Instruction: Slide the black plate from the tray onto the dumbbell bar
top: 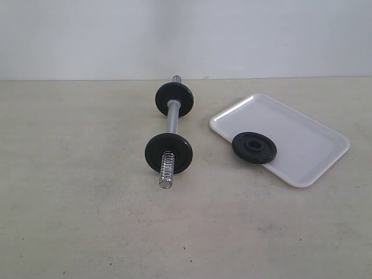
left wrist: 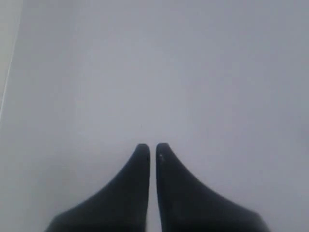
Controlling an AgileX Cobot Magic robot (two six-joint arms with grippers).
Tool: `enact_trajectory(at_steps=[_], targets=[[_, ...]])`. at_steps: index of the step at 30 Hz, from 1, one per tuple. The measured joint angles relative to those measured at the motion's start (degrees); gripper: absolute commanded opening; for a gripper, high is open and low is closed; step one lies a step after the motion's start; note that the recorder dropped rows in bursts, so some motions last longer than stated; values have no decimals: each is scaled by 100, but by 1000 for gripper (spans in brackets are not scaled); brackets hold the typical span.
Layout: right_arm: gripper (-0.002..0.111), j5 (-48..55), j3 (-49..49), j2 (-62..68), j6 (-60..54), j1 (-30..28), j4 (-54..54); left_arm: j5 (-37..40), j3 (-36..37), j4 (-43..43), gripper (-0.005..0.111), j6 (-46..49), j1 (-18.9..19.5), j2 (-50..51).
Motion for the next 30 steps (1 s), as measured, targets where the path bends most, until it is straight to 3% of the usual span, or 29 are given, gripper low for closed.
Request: enact_trajectory(at_steps=[6, 9, 11, 14, 17, 26, 30], targets=[[4, -427, 0, 0, 408, 0, 11, -611, 0, 667, 4, -550, 0, 0], [4, -412, 0, 0, 553, 0, 11, -409, -13, 942, 4, -900, 0, 0], [4, -35, -41, 0, 556, 0, 21, 315, -159, 1091, 4, -1302, -5, 0], [4, 1886, -560, 0, 524, 0, 21, 2209, -775, 1230, 4, -2149, -5, 102], [4, 3464, -1322, 287, 289, 0, 21, 3578, -1463, 1385, 4, -2642, -5, 503], [4, 6249, -3530, 2555, -583, 0, 21, 5755, -3519, 1640, 4, -2950, -214, 2678], [4, 7408, -4375, 3831, -1435, 0, 287, 7127, -4327, 1058, 4, -2184, -550, 3738]])
